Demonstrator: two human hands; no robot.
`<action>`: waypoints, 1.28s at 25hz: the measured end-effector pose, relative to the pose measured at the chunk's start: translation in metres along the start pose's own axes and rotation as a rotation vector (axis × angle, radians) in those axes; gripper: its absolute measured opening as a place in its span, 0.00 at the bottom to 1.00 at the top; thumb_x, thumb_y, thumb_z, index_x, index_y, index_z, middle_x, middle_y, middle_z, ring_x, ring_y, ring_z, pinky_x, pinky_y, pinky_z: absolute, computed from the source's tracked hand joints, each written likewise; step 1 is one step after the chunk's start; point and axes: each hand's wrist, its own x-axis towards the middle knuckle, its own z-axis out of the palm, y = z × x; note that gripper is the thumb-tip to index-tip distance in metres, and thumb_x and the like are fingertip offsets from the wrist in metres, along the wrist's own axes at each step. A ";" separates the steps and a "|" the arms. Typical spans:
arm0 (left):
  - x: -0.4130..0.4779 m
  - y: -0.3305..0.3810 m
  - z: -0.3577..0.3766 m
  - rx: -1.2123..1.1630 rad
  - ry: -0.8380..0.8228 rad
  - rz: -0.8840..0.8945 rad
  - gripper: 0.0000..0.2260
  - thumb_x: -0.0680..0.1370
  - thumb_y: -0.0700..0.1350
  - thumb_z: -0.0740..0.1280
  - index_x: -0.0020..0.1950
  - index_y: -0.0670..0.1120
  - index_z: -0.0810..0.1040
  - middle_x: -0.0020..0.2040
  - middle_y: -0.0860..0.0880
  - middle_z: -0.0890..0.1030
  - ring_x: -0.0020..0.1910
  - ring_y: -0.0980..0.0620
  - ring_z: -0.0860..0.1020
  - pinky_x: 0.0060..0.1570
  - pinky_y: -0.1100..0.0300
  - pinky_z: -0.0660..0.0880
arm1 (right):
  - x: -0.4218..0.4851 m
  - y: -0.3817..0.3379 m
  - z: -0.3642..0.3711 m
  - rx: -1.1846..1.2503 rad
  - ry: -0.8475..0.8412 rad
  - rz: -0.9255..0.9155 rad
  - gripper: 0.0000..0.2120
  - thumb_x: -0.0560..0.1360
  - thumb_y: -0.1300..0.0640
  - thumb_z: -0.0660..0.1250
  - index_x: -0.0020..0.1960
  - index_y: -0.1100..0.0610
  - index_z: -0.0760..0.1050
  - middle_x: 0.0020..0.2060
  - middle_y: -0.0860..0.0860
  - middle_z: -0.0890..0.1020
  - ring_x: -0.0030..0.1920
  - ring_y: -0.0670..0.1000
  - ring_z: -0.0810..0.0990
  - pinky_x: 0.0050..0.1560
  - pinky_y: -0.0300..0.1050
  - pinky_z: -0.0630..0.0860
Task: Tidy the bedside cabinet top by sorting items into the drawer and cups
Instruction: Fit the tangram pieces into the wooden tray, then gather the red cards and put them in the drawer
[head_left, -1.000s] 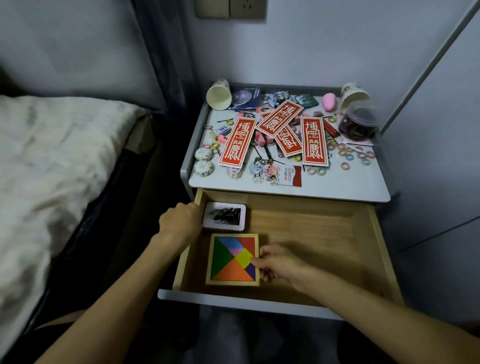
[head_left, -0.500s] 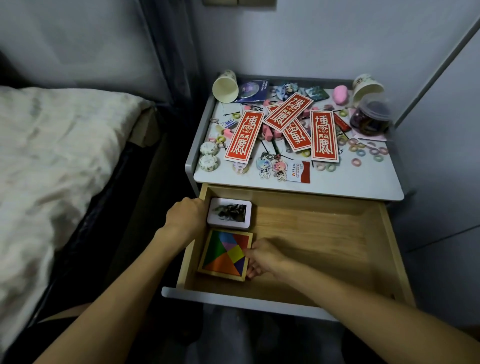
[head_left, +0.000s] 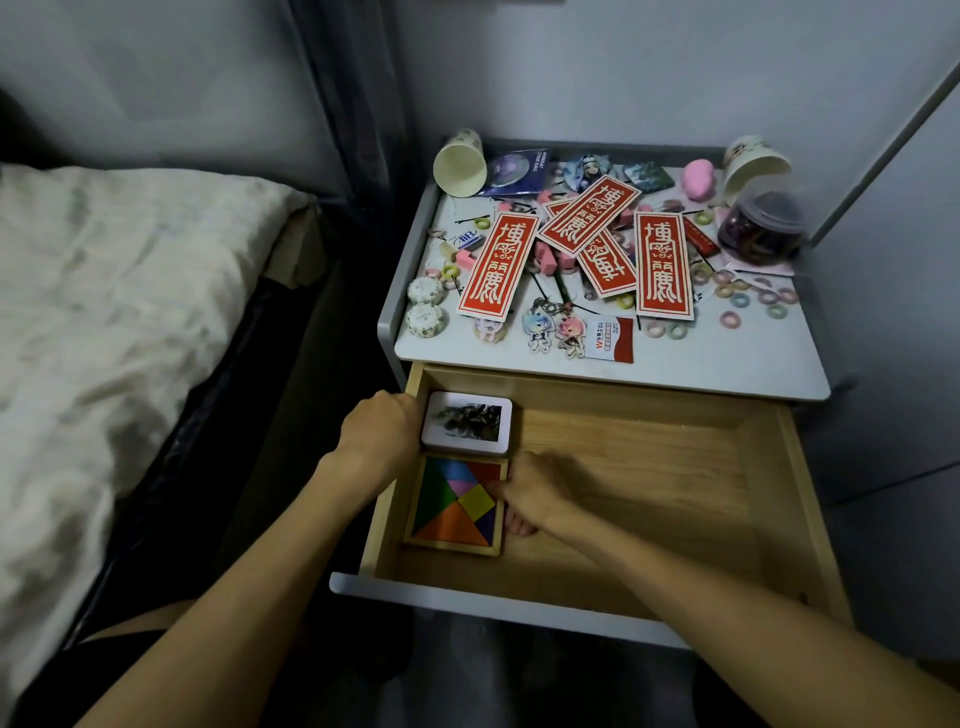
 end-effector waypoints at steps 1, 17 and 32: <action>0.001 -0.001 0.001 0.004 -0.002 0.005 0.08 0.80 0.41 0.58 0.55 0.44 0.75 0.50 0.44 0.80 0.46 0.43 0.79 0.32 0.56 0.65 | 0.002 0.000 0.000 -0.031 0.007 0.001 0.11 0.82 0.54 0.61 0.50 0.61 0.76 0.29 0.54 0.80 0.24 0.45 0.79 0.23 0.35 0.73; -0.002 0.000 -0.003 -0.084 -0.023 -0.048 0.06 0.79 0.40 0.60 0.53 0.43 0.76 0.49 0.45 0.79 0.45 0.46 0.79 0.35 0.57 0.71 | -0.036 -0.009 -0.006 -0.743 -0.045 -0.462 0.33 0.72 0.47 0.73 0.71 0.54 0.62 0.57 0.55 0.78 0.54 0.55 0.79 0.49 0.47 0.76; -0.026 0.012 -0.045 0.041 0.021 -0.200 0.07 0.81 0.44 0.58 0.52 0.45 0.75 0.44 0.46 0.76 0.41 0.47 0.77 0.38 0.55 0.70 | -0.035 -0.025 -0.034 -0.365 0.052 -0.491 0.13 0.75 0.50 0.71 0.54 0.55 0.73 0.45 0.52 0.79 0.42 0.50 0.79 0.42 0.46 0.79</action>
